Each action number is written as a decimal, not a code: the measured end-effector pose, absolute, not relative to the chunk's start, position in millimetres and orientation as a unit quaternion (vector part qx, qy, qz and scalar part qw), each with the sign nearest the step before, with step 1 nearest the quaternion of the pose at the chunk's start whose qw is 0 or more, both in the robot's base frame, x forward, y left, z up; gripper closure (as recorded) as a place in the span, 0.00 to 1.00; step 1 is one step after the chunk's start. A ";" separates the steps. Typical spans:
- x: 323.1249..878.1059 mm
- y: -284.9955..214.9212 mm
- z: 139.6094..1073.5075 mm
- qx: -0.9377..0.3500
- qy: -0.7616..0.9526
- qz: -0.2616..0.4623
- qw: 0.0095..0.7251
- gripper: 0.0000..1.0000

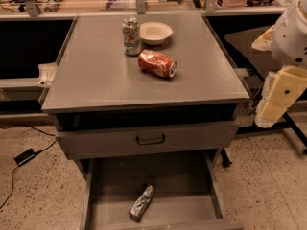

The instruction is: Pick redbull can from middle drawer and place on counter

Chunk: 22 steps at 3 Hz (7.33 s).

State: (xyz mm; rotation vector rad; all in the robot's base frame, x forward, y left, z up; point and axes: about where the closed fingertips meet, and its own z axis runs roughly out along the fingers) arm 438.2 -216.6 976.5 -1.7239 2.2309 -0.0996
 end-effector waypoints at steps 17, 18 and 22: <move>415.0 -12.5 461.2 -0.997 0.062 -0.002 0.051 0.00; 427.0 -12.7 452.0 -0.996 0.065 -0.006 0.056 0.00; 470.5 -2.6 368.2 -0.995 0.055 -0.039 0.074 0.13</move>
Offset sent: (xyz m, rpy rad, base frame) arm 0.0102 -0.0065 -0.0307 0.0062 0.0343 0.0101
